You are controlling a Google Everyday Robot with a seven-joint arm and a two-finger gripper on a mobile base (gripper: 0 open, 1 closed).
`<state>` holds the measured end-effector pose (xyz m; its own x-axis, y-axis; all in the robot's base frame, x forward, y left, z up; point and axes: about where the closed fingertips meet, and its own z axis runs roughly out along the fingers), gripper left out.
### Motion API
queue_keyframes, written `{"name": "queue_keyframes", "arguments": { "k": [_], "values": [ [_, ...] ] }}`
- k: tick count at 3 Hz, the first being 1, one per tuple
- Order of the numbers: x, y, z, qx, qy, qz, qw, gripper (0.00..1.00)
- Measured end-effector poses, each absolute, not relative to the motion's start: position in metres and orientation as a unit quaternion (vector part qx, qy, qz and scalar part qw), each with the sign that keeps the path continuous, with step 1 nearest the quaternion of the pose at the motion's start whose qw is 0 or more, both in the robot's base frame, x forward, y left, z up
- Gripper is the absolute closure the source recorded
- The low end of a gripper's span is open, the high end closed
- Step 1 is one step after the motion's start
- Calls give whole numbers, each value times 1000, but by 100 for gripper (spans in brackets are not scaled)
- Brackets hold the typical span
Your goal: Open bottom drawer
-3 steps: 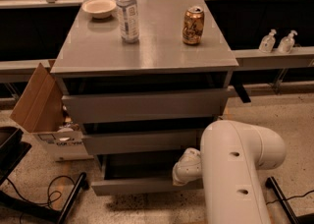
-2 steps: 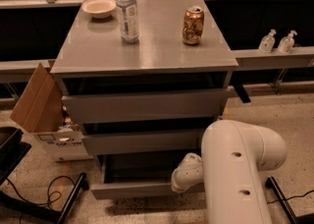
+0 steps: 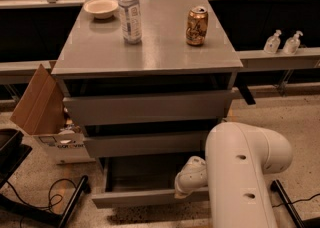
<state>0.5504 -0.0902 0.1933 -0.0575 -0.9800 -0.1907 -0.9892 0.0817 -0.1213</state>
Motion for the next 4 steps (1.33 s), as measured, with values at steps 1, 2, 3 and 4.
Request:
{"name": "queue_keyframes", "arguments": {
  "k": [1,2,3,4],
  "values": [
    [515,-89,182,-687,721,43,85,100],
    [515,-89,187,-687,721,43,85,100],
    [515,-89,187,-687,721,43,85,100],
    [515,-89,187,-687,721,43,85,100]
  ]
}}
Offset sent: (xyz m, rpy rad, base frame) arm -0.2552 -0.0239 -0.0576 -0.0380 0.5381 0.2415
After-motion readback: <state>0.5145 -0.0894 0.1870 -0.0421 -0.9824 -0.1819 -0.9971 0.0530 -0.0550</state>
